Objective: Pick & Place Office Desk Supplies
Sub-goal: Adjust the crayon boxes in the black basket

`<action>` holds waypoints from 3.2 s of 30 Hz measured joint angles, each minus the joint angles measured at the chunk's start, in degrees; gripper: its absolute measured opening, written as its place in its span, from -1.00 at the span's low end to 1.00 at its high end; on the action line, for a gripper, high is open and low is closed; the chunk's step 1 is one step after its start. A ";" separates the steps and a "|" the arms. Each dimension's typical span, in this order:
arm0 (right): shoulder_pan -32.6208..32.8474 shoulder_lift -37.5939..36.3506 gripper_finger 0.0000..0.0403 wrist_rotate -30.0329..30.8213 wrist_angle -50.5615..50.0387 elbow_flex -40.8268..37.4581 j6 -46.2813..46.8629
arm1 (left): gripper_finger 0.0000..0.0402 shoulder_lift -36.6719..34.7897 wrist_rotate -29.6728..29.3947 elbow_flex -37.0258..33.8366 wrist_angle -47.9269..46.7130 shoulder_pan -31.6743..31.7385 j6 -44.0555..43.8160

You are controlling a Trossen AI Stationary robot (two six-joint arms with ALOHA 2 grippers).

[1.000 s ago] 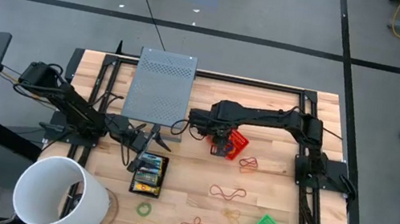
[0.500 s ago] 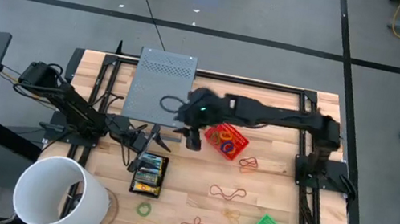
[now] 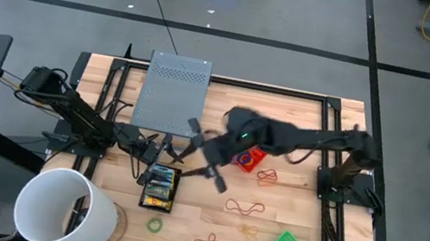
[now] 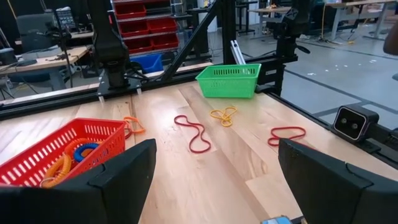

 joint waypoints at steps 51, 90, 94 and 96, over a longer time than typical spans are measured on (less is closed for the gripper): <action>3.87 -38.51 -0.46 35.77 69.23 -93.11 14.36 | 0.69 -0.02 2.94 17.65 -18.16 12.42 -1.25; 0.99 -38.46 -0.46 47.73 59.09 -93.09 11.45 | 0.48 0.09 14.36 29.46 -57.06 12.29 7.65; 0.99 -38.46 -0.46 47.72 58.84 -93.09 11.32 | 0.29 -0.02 11.12 33.64 -65.62 9.78 12.24; 0.99 -38.46 -0.46 47.72 58.62 -93.09 11.19 | 0.16 0.00 9.66 34.99 -68.59 8.52 14.32</action>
